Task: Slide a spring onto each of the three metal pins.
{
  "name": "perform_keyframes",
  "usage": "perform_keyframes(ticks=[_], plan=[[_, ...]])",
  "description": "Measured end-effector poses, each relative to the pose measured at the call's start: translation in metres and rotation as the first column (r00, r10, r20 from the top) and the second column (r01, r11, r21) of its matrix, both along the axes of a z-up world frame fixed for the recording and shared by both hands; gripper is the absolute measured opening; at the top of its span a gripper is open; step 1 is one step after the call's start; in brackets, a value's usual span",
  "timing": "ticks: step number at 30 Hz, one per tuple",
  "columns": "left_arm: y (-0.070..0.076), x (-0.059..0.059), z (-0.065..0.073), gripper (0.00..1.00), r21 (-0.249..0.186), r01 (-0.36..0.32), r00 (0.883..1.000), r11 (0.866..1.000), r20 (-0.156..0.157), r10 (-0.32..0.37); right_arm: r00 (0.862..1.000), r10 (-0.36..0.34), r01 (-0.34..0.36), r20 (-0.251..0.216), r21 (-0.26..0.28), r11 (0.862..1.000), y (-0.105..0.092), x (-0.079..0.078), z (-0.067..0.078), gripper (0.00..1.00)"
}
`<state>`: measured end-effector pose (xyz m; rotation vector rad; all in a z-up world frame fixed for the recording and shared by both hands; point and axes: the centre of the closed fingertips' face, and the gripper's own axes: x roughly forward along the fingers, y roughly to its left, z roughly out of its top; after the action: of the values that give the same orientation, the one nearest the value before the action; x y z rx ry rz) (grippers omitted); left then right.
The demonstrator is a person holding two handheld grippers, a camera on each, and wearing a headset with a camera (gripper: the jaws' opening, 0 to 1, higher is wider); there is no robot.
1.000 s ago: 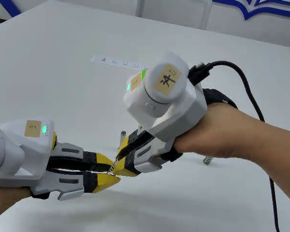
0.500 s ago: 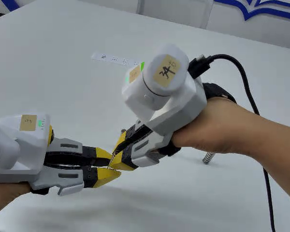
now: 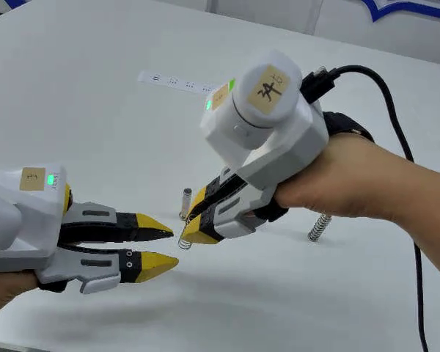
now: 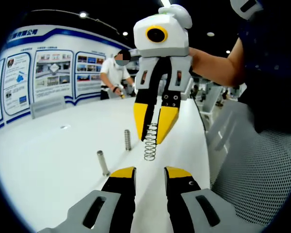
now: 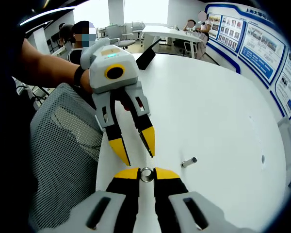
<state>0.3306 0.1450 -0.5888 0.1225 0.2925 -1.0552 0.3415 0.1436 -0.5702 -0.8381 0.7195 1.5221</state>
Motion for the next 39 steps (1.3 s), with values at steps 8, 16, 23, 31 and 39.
perform_keyframes(ticks=[8, 16, 23, 31, 39], plan=[[0.010, 0.003, -0.001, 0.31, 0.006, -0.052, 0.999, 0.999, -0.015, 0.052, 0.998, -0.057, 0.057, 0.017, 0.008, 0.998, -0.014, 0.022, 0.008, 0.12], [0.012, 0.004, -0.001, 0.36, 0.006, -0.076, 0.997, 0.997, -0.015, 0.076, 0.996, -0.084, 0.083, 0.042, 0.012, 0.996, -0.015, 0.037, 0.013, 0.12], [0.014, 0.004, -0.001, 0.38, 0.007, -0.085, 0.996, 0.996, -0.011, 0.085, 0.996, -0.071, 0.071, 0.063, -0.002, 0.997, -0.004, 0.048, 0.017, 0.12], [0.020, 0.004, -0.001, 0.40, -0.012, -0.105, 0.994, 0.994, -0.009, 0.105, 0.995, -0.070, 0.072, 0.071, -0.022, 0.997, 0.012, 0.069, 0.012, 0.12], [0.024, 0.005, -0.005, 0.40, -0.021, -0.116, 0.993, 0.993, -0.017, 0.116, 0.996, -0.053, 0.057, 0.070, -0.055, 0.997, 0.024, 0.079, 0.002, 0.12]])
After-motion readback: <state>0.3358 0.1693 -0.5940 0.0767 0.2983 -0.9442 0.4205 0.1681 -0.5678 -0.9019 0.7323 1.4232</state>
